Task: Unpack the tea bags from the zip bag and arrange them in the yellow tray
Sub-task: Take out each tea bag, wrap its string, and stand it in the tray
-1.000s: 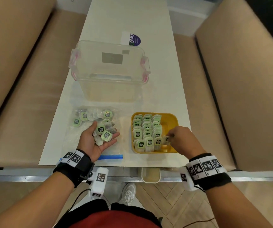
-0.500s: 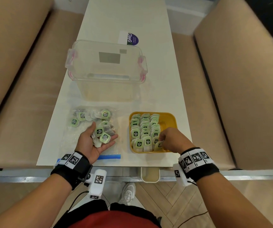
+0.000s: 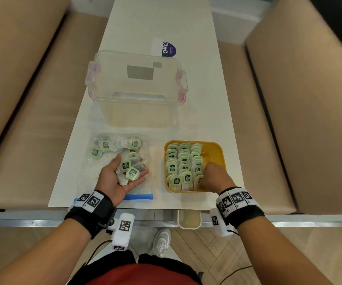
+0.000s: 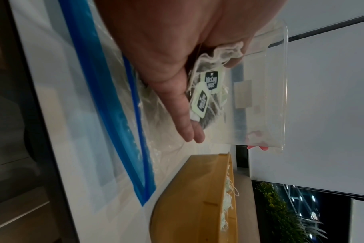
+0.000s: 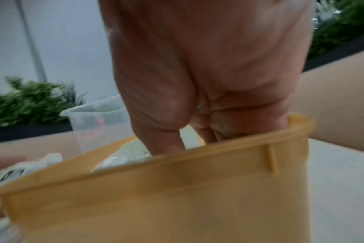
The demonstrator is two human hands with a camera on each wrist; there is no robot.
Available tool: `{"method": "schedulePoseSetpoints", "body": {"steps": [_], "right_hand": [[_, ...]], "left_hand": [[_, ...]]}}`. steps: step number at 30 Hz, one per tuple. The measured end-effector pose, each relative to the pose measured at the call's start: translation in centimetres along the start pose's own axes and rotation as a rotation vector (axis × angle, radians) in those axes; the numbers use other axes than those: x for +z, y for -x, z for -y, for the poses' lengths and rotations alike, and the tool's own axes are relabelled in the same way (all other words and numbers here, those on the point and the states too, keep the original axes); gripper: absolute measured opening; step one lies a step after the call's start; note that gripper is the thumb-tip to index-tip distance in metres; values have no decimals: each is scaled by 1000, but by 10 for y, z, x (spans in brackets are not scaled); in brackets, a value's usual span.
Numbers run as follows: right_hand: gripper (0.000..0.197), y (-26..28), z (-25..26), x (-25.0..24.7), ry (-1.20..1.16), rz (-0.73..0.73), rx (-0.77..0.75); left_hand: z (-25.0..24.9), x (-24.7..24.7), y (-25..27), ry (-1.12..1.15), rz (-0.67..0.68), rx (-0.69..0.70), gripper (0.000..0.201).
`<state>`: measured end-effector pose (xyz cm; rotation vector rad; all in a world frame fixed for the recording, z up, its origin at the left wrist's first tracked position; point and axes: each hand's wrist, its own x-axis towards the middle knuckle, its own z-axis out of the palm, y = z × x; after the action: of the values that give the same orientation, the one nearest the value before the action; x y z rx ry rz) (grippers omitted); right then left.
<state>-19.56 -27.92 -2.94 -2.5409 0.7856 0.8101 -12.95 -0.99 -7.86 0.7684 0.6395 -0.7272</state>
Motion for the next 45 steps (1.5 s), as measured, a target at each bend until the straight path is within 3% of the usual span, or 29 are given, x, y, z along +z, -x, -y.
{"method": "schedulePoseSetpoints", "body": {"steps": [3,14,16,21,26,33,35,37,41,45], "right_hand": [[22,-2,1,0,-57,14,16],[27,1,0,-7,-175,41,-35],[30,3,1,-10,-165,15,-45],[64,3,1,-10,-227,-91,-87],[57,5,2,-4,-349,-216,-64],[61,3,5,1,-269,-265,-106],[56,9,14,-2,-268,-370,-204],[44,22,34,-2,-298,-445,-420],[33,46,81,17,-134,-340,-792],[39,46,105,39,53,-300,-916]], "left_hand": [[2,0,0,-7,3,-2,57],[7,2,1,-16,11,-14,53],[7,2,1,-14,12,-11,52],[6,2,2,-12,15,-8,51],[6,3,4,-13,13,-10,53],[4,11,9,-26,40,-22,57],[2,13,11,-23,59,-32,58],[2,15,12,-14,85,-44,59],[0,22,19,58,120,-40,54],[0,25,24,55,114,-23,53]]}}
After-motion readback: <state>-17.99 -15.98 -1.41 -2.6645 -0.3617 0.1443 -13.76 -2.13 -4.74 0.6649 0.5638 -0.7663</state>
